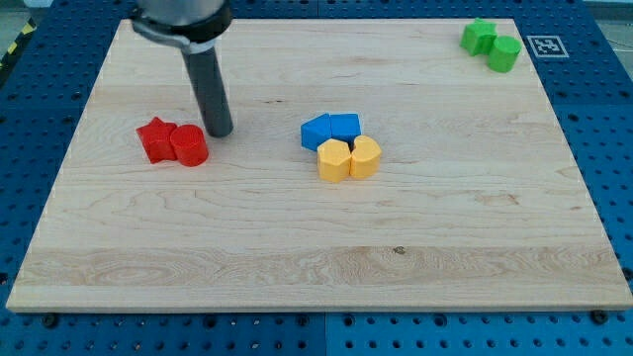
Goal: Move green star away from the green circle
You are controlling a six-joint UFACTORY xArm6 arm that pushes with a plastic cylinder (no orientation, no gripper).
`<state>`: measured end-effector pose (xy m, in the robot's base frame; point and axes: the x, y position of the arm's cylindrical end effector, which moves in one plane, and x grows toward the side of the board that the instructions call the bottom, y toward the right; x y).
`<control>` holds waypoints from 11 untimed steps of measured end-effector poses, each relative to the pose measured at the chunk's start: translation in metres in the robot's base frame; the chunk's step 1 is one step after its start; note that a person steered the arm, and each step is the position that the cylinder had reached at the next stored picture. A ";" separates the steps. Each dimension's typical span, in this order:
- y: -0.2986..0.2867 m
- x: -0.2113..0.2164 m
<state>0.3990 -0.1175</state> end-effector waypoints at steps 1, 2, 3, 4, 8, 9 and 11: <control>0.052 -0.044; 0.142 -0.047; 0.246 -0.038; 0.358 -0.041; 0.353 -0.181; 0.283 -0.171; 0.298 -0.195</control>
<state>0.2039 0.1807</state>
